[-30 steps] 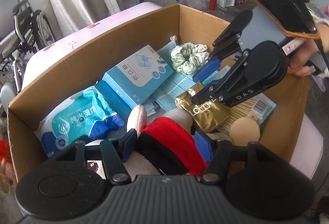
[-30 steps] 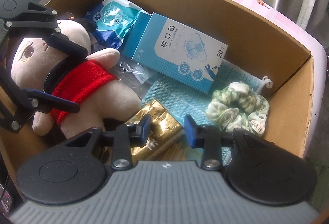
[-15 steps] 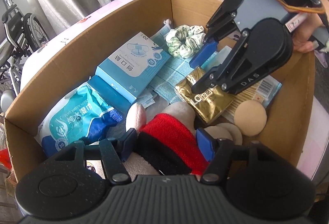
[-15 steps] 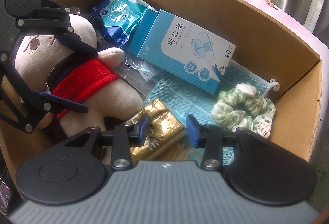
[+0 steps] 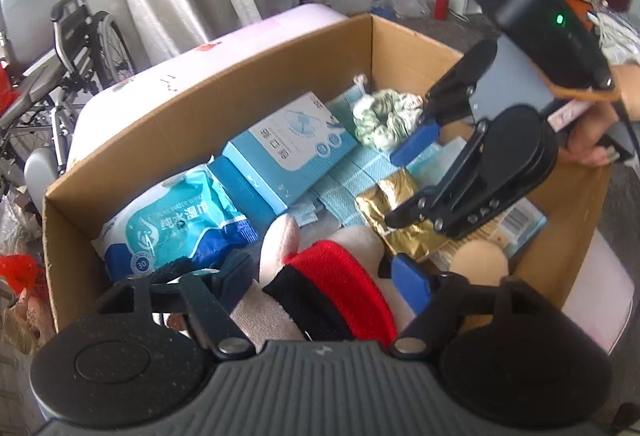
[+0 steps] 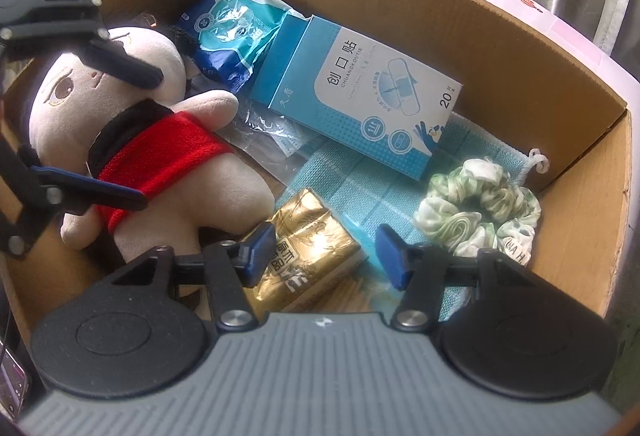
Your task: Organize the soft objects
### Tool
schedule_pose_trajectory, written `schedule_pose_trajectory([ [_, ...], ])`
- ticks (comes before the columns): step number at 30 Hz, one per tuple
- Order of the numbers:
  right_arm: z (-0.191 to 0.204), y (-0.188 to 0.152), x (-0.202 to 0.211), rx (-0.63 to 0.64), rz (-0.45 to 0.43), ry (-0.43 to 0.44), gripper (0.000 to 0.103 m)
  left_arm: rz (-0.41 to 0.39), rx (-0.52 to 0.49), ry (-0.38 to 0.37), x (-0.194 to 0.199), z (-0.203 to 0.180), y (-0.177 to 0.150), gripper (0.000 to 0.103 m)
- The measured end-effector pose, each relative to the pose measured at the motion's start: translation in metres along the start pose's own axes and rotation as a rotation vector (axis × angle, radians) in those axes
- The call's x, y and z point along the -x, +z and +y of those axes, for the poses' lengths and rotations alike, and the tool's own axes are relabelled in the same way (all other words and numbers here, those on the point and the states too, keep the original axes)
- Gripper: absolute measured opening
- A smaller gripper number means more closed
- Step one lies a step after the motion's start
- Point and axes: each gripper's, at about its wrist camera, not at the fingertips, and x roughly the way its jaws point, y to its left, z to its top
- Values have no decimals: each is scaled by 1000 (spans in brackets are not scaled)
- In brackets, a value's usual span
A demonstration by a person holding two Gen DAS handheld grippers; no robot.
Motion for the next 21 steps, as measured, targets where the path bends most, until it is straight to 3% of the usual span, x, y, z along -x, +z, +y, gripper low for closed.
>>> schedule_pose_trajectory([
  [3,8,0,4,42,-15,-6,60,-56,-7,145,17,-15,1,95],
  [5,11,0,13,40,-58,-21,60,-68,0,195,29,-22,1,95],
  [10,19,3,79,-39,-239,-32,62,-114,2,258,68,-40,-2,95],
  [14,40,-10,134,-28,-360,-82,74,-201,13,318,102,-59,-10,102],
  [21,75,-39,170,-23,-356,-219,76,-231,16,350,123,-82,-24,102],
])
